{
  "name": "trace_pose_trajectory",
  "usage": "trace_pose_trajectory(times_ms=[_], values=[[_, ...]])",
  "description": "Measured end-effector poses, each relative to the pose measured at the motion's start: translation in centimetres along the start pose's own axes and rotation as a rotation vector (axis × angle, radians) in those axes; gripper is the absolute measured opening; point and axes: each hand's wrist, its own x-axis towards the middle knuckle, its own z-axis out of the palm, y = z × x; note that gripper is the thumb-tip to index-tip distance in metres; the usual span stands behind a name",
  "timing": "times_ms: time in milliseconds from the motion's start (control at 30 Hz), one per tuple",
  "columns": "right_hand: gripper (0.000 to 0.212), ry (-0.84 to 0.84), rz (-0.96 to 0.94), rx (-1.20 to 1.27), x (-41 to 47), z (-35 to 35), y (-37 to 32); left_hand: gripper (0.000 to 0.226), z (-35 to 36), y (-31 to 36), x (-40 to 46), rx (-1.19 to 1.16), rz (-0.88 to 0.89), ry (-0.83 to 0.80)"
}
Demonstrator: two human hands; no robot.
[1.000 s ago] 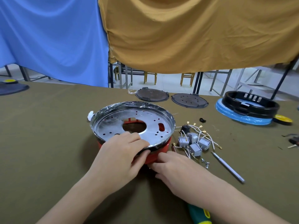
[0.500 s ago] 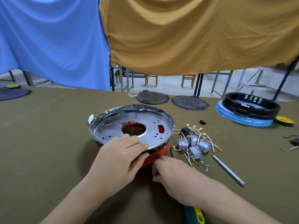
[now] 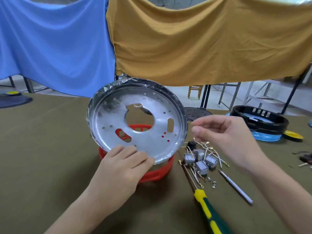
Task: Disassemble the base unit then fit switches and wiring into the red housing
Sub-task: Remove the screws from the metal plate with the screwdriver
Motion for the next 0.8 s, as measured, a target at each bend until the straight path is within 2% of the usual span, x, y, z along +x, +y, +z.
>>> trace_pose_trajectory(times_ms=[67, 200, 367, 800], values=[[0.011, -0.027, -0.013, -0.13, 1.3, -0.2, -0.2, 0.018, -0.1, 0.0, 0.0, 0.036, 0.038, 0.016], [0.011, -0.113, -0.115, -0.627, 3.0, 0.1, -0.2, 0.032, -0.1, 0.1, 0.1, 0.074, 0.061, 0.036], [0.009, -0.312, -0.263, -0.973, 4.1, 1.1, -0.6, 0.03, -0.4, 0.3, 0.2, 0.128, 0.108, 0.039], [0.009, -0.203, -0.177, -0.902, 4.4, 1.1, -0.6, 0.02, -0.6, 0.6, 0.4, 0.178, 0.139, 0.086]])
